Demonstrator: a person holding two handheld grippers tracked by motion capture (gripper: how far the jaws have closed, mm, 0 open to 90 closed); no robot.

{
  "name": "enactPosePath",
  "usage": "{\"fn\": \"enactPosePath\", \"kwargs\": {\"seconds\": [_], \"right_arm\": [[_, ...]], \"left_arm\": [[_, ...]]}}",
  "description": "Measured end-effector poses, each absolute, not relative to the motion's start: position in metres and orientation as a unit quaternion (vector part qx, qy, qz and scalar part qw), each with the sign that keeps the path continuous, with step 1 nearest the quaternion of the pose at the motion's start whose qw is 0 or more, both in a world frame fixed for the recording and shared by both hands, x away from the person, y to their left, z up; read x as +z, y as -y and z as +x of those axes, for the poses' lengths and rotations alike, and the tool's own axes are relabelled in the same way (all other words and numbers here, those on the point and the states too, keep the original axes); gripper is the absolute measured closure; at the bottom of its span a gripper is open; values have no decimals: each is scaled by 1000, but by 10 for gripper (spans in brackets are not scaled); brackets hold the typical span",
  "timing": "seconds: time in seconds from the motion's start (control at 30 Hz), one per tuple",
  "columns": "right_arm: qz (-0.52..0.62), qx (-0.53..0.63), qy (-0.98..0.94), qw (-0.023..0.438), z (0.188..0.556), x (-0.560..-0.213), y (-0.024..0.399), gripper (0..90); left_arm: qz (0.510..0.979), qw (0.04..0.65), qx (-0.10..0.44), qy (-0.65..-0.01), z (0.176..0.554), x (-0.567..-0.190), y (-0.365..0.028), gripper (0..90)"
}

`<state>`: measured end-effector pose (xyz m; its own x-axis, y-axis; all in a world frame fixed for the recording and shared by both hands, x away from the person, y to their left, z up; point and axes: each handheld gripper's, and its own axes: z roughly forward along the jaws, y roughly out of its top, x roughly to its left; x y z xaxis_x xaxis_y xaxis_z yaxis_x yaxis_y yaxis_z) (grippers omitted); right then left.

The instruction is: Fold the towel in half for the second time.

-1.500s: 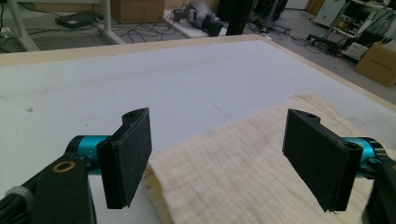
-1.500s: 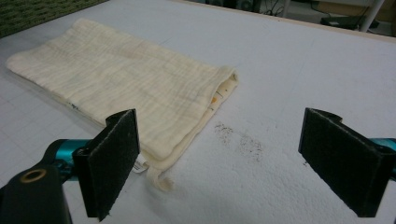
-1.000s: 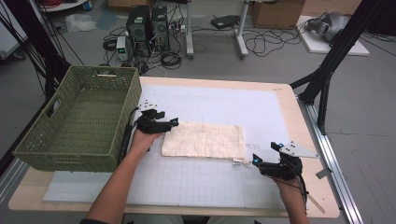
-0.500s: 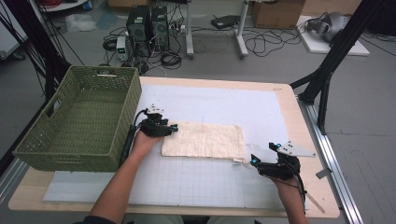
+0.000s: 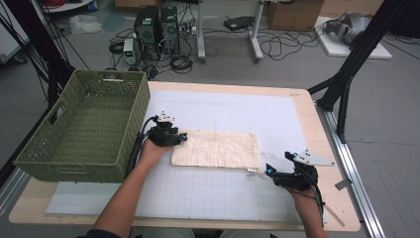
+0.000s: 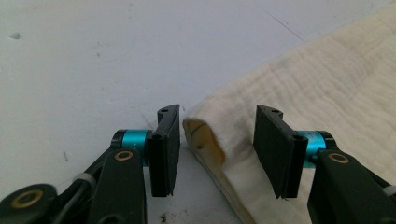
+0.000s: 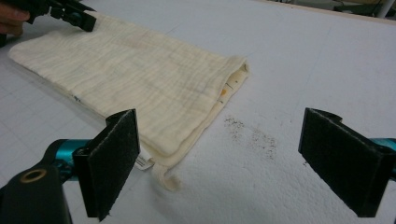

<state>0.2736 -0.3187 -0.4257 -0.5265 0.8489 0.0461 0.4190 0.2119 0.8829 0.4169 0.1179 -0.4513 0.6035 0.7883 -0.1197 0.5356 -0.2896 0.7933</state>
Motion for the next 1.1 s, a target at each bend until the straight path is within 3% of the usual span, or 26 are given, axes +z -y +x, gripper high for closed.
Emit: {"fn": "enactPosePath", "kwargs": {"seconds": [0.23,0.37,0.5,0.57,0.6,0.67,0.9,1.1], "right_arm": [[428,459,-744,228,274,-427,316,119],[427,458,-746,227,277,-428,315,119],[426,457,-748,224,284,-429,313,119],[426,457,-750,219,290,-429,310,119],[423,454,-753,218,296,-428,308,119],[422,443,-761,216,307,-428,304,119],[425,409,-784,193,366,-435,287,127],[426,375,-804,175,407,-444,279,282]], "left_arm": [[766,448,182,-423,421,-449,-119,504],[781,424,165,-428,427,-451,-116,519],[790,404,185,-422,425,-451,-110,583],[791,409,179,-418,425,-451,-112,689],[793,410,175,-415,425,-451,-112,767],[795,411,173,-411,424,-451,-111,821],[778,428,137,-438,426,-452,-118,835],[770,437,122,-450,427,-453,-121,836]]}}
